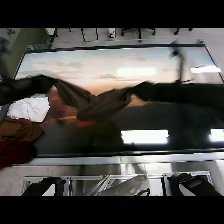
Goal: Fold the shirts.
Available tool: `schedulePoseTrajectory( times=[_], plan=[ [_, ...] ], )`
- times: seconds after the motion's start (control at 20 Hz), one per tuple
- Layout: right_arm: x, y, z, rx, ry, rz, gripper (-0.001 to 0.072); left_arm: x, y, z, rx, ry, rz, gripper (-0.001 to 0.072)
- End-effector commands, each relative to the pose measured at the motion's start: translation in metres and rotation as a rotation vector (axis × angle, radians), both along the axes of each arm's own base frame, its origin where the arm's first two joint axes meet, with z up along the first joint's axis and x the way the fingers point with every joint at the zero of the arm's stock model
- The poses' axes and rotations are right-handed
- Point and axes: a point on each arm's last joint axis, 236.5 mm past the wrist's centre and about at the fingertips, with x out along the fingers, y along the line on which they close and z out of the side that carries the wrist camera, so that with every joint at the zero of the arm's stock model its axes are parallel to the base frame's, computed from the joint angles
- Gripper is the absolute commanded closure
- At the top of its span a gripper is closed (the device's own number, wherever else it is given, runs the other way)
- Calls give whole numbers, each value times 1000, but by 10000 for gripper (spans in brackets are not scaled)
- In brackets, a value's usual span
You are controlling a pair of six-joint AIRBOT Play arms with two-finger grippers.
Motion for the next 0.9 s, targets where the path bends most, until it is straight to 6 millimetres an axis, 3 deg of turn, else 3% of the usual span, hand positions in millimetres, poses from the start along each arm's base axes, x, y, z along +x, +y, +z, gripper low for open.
schedulePoseTrajectory(
  times=[0.0,0.1,0.2,0.25,0.35,0.45,0.55,0.7,0.85],
  plan=[
    [-93,-60,153,-12,-465,-83,690,-125,-6,191,-116,-507,0,696],
    [-130,-74,199,-41,-632,-128,689,-190,-6,246,-172,-660,-25,695],
    [-148,-85,225,-83,-734,-175,689,-221,4,268,-175,-731,0,695],
    [-147,-90,228,-105,-751,-199,690,-219,13,267,-161,-715,44,696],
    [-123,-103,216,-164,-707,-256,690,-185,24,241,-100,-596,108,696],
    [-81,-117,179,-252,-566,-303,690,-128,18,189,-49,-410,105,695],
    [-30,-127,119,-333,-368,-316,690,-60,9,112,-11,-187,93,696],
    [47,-133,-16,-417,-33,-304,689,31,-3,-29,67,110,69,696],
    [104,-138,-148,-453,218,-323,689,97,-20,-161,128,323,45,696]
  ],
)
